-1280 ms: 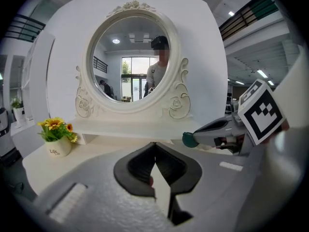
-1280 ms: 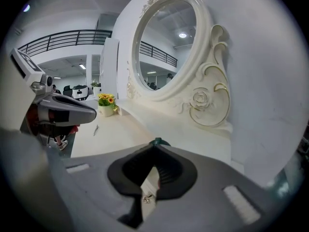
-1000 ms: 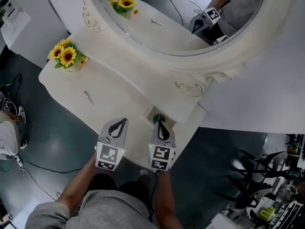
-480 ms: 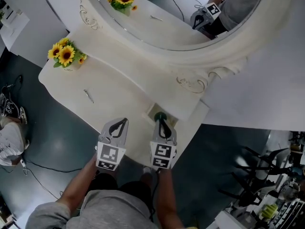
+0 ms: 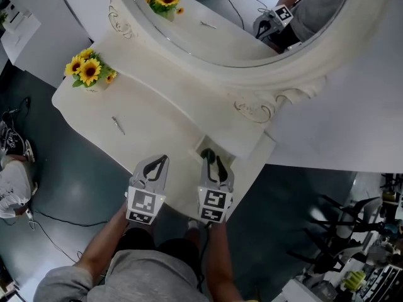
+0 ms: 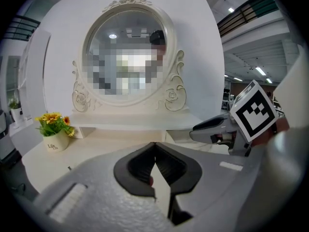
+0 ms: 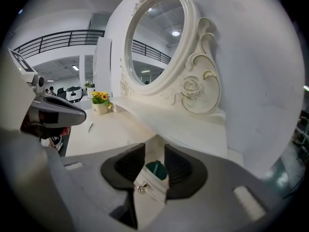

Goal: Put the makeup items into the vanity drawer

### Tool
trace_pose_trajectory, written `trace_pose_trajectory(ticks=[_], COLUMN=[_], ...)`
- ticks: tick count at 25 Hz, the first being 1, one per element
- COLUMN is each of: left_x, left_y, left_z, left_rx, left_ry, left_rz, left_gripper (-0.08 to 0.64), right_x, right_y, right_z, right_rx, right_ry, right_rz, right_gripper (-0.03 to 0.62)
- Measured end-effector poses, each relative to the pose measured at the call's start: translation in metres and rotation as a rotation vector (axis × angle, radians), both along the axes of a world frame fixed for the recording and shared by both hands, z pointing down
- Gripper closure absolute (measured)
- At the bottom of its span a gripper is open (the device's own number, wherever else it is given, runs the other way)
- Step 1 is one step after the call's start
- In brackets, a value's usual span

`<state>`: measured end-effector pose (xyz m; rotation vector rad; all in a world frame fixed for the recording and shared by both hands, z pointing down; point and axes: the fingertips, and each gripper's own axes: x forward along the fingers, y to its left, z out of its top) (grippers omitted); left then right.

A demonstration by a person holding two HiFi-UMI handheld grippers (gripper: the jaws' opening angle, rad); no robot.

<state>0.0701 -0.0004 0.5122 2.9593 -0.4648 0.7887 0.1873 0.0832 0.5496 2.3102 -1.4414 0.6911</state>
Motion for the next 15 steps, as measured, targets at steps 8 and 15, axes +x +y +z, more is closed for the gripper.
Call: trace_pose_trajectory(ticks=[8, 15], left_x=[0.000, -0.002], left_y=[0.004, 0.008], left_z=[-0.017, -0.046], left_rx=[0.020, 0.059], left_ry=[0.028, 0.079], left_rz=[-0.001, -0.019], left_gripper=[0.549, 0.549], right_x=[-0.002, -0.010], right_y=[0.003, 0.005], right_z=[-0.018, -0.048], right_rx=[0.022, 0.064], right_ry=[0.021, 0.052], right_rz=[-0.003, -0.026], right_gripper=[0.463, 0.463])
